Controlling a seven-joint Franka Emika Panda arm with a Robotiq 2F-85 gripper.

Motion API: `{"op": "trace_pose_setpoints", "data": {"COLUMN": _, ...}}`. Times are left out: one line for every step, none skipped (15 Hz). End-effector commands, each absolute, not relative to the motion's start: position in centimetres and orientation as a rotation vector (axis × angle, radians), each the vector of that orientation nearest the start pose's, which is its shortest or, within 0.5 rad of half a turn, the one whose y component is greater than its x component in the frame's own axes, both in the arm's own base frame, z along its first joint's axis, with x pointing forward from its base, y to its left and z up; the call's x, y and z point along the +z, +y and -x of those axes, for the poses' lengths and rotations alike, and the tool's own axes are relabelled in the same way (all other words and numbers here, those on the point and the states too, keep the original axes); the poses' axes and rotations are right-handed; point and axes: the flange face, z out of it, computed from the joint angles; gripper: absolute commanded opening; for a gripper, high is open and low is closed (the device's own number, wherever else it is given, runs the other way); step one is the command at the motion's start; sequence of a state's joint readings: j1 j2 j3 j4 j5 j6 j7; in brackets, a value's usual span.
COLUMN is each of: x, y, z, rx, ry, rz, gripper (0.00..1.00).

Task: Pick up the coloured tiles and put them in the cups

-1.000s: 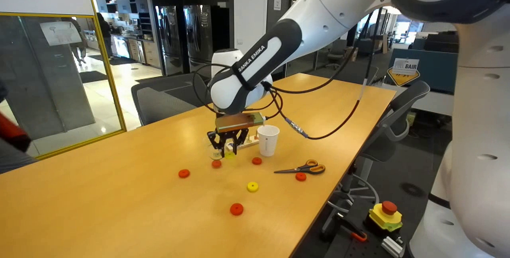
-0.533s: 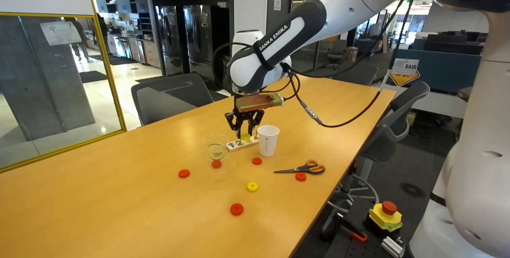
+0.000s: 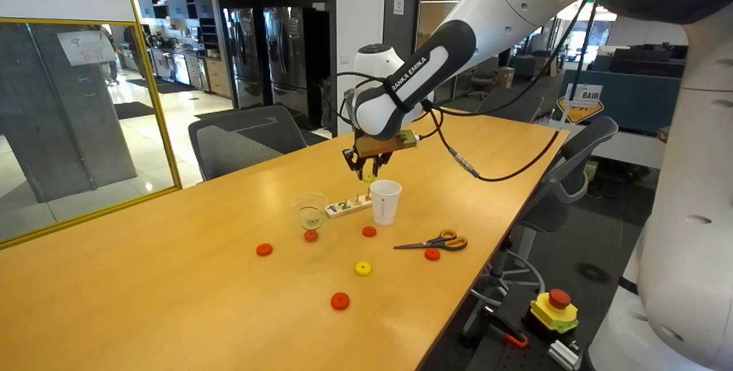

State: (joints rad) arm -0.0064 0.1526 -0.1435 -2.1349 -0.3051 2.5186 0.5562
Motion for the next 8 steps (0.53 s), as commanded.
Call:
{"op": "trace_pose_setpoints", "data": {"x": 36.2, "y": -9.9, "z": -58.5, "rx": -0.468, "ry": 0.833, "rz": 3.222, "gripper": 0.23}}
{"op": "trace_pose_setpoints", "data": {"x": 36.1, "y": -10.2, "z": -58.5, "rx": -0.452, "ry": 0.841, "rz": 3.226, "gripper": 0.23}}
{"op": "trace_pose_setpoints", "data": {"x": 35.9, "y": -10.4, "z": -58.4, "rx": -0.428, "ry": 0.844, "rz": 3.224, "gripper": 0.23}}
{"op": "trace_pose_setpoints", "data": {"x": 35.7, "y": -10.5, "z": -58.4, "rx": -0.407, "ry": 0.847, "rz": 3.225, "gripper": 0.23}}
{"op": "trace_pose_setpoints", "data": {"x": 35.6, "y": -10.6, "z": -58.3, "rx": -0.385, "ry": 0.851, "rz": 3.227, "gripper": 0.23}}
{"op": "trace_pose_setpoints", "data": {"x": 35.6, "y": -10.7, "z": -58.3, "rx": -0.380, "ry": 0.860, "rz": 3.228, "gripper": 0.23}}
{"op": "trace_pose_setpoints", "data": {"x": 35.5, "y": -10.9, "z": -58.3, "rx": -0.369, "ry": 0.865, "rz": 3.232, "gripper": 0.23}}
{"op": "trace_pose_setpoints", "data": {"x": 35.4, "y": -11.0, "z": -58.3, "rx": -0.354, "ry": 0.866, "rz": 3.235, "gripper": 0.23}}
